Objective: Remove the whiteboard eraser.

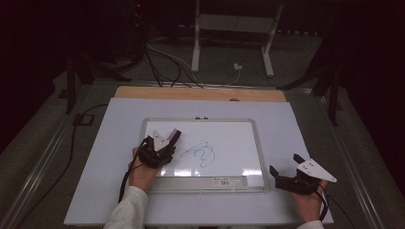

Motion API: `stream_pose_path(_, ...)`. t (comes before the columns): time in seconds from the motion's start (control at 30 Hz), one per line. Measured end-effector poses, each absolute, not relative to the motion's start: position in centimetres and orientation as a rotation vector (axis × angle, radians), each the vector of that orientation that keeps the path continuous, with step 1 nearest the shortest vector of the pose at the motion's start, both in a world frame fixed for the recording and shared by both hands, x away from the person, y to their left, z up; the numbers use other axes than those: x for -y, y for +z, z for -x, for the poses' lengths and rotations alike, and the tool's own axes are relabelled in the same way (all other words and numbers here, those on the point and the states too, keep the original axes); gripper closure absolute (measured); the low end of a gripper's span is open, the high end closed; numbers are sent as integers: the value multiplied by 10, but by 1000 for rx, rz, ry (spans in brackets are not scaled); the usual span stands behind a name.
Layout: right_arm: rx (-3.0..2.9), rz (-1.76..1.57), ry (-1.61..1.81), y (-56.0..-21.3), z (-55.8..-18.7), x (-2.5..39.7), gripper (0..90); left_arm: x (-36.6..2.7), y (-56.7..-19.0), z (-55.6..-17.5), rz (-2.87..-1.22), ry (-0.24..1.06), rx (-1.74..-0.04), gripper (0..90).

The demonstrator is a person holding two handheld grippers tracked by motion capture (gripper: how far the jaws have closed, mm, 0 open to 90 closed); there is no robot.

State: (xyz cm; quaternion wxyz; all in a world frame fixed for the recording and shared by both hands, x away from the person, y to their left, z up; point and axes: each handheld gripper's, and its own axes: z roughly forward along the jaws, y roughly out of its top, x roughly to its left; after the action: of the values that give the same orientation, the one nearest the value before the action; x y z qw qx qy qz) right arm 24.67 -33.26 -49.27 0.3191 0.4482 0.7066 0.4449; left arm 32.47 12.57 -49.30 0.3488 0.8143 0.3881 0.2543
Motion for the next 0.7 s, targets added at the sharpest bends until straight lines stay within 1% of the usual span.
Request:
stream_pose_path(0.13, -1859, -1178, 1169, -493, -247, 333, 1, -122, -493, -323, -2120, 640, -975, 514)
stream_pose_path(0.4, -1858, -1178, 1168, -493, -247, 333, 1, -120, -494, -323, -2114, 605, -976, 497)
stream_pose_path(0.7, -1859, -1177, 1166, -492, -246, 332, 1, -118, -495, -324, -2104, 554, -989, 434)
